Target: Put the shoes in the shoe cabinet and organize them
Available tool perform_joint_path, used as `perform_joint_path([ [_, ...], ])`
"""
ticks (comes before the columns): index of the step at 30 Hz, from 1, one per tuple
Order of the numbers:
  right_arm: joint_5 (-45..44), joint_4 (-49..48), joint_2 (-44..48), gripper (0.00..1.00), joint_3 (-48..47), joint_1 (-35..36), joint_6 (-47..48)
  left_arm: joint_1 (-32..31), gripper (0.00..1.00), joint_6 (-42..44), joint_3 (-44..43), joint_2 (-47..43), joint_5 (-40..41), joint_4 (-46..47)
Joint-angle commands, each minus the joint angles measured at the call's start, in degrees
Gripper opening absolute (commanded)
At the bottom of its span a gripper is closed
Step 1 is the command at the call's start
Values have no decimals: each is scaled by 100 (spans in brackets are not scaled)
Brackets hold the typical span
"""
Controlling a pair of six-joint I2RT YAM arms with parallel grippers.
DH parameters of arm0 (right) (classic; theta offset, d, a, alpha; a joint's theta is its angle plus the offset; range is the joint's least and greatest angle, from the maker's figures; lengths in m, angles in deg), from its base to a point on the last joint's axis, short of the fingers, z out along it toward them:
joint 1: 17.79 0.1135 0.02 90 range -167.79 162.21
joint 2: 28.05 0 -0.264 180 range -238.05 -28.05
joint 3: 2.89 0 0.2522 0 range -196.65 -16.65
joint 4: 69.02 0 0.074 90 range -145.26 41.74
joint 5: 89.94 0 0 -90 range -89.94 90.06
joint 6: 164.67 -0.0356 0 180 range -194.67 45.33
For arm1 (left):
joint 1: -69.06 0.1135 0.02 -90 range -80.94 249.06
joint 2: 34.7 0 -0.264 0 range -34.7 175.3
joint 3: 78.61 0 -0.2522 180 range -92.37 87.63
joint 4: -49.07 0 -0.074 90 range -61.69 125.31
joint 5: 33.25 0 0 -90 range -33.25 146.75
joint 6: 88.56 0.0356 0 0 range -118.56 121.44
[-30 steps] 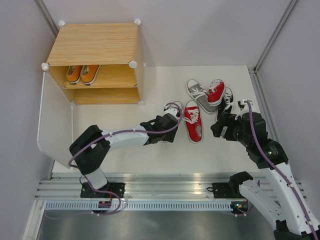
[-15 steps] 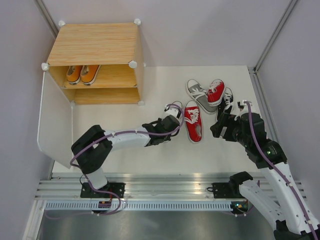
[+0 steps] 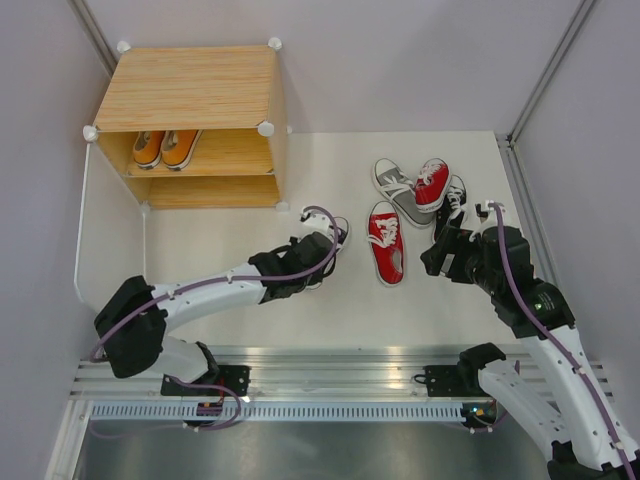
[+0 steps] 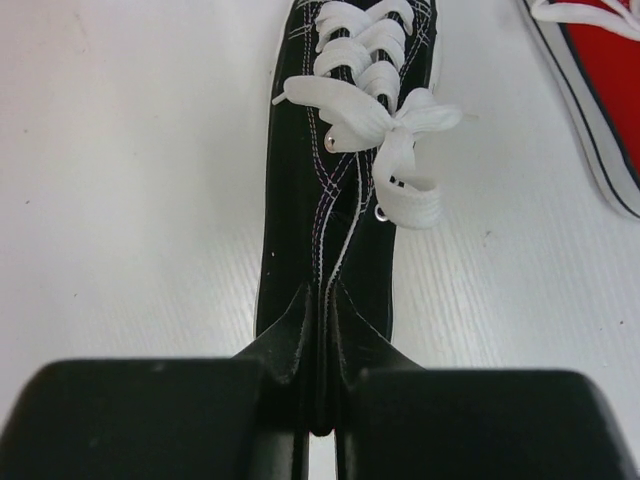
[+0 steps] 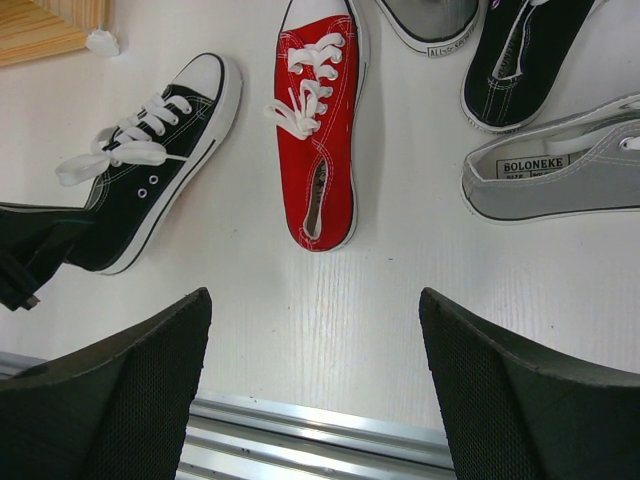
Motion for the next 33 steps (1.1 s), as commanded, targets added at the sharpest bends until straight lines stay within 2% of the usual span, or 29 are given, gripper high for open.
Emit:
perform_joint_path([
  [1, 53, 62, 104, 89, -28, 26, 55, 90, 2, -439, 231, -589, 511, -200],
  [8, 246, 124, 86, 89, -72, 26, 187, 249, 2, -660, 872, -1266, 529, -86],
  [13, 387, 45, 51, 88, -19, 26, 204, 231, 2, -1080, 1102, -742, -305, 143],
  [20, 405, 71, 16, 88, -37, 26, 283, 117, 4, -1494, 954, -221, -579, -163],
  [22, 387, 115, -2, 88, -72, 26, 301, 117, 12, -1486, 804, -256, -395, -453],
  [23, 379, 124, -2, 88, -89, 26, 310, 125, 22, -1477, 621, -300, -324, -750],
  [25, 344, 177, 33, 88, -116, 17, 319, 117, 30, -1468, 357, -370, -201, -1025],
  [28, 291, 221, 86, 88, -125, 26, 336, 117, 49, -1520, 163, -554, -218, -1342],
  [31, 282, 291, 86, 88, -142, 35, 345, 134, 50, -1617, 127, -730, -280, -1509],
  [33, 264, 291, 86, 88, -142, 26, 345, 178, 48, -1731, 109, -696, -254, -1727],
])
